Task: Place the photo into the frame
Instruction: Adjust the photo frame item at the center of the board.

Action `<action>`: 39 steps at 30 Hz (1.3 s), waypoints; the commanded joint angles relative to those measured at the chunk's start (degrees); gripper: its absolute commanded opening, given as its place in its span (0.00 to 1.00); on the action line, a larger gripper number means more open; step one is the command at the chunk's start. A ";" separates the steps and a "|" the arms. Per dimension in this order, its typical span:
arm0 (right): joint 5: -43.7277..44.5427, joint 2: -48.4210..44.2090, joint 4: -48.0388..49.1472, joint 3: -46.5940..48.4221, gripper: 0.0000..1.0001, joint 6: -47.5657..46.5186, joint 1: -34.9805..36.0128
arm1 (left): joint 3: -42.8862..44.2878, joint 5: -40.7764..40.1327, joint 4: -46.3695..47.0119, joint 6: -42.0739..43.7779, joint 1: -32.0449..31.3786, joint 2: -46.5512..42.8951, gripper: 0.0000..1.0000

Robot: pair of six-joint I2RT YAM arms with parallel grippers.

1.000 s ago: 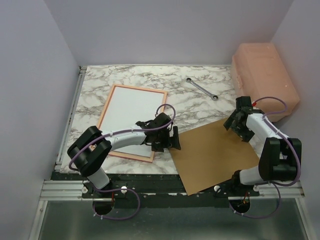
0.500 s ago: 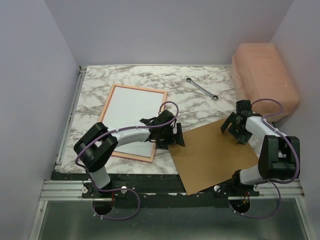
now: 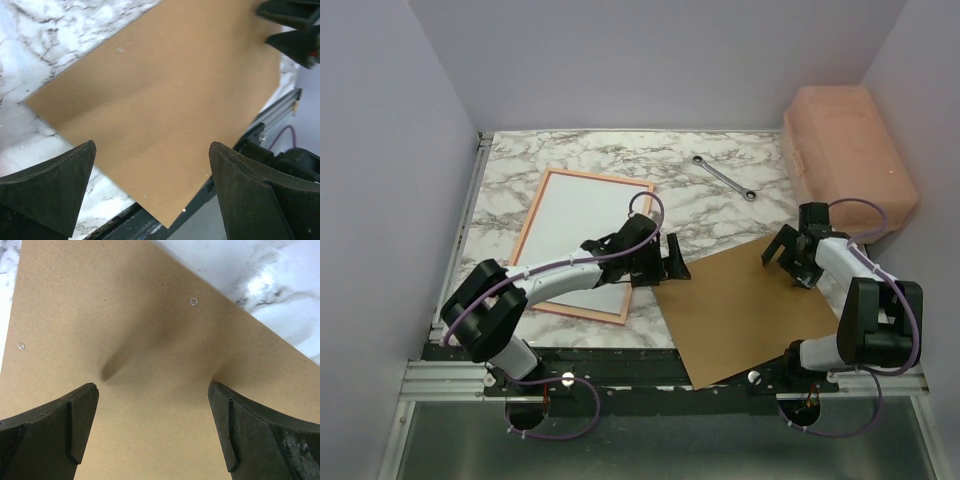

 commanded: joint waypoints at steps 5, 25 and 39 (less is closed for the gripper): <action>-27.72 5.57 11.23 -9.07 1.00 4.77 0.36 | -0.10 -2.18 -0.89 1.43 1.37 -7.94 0.98; -23.28 1.68 8.33 -8.68 1.00 5.22 0.36 | 1.24 -13.92 -19.81 3.87 1.31 -0.04 0.98; -24.45 -15.13 0.30 -10.23 1.00 7.77 0.58 | 12.25 -17.03 -19.53 15.92 1.46 4.59 0.98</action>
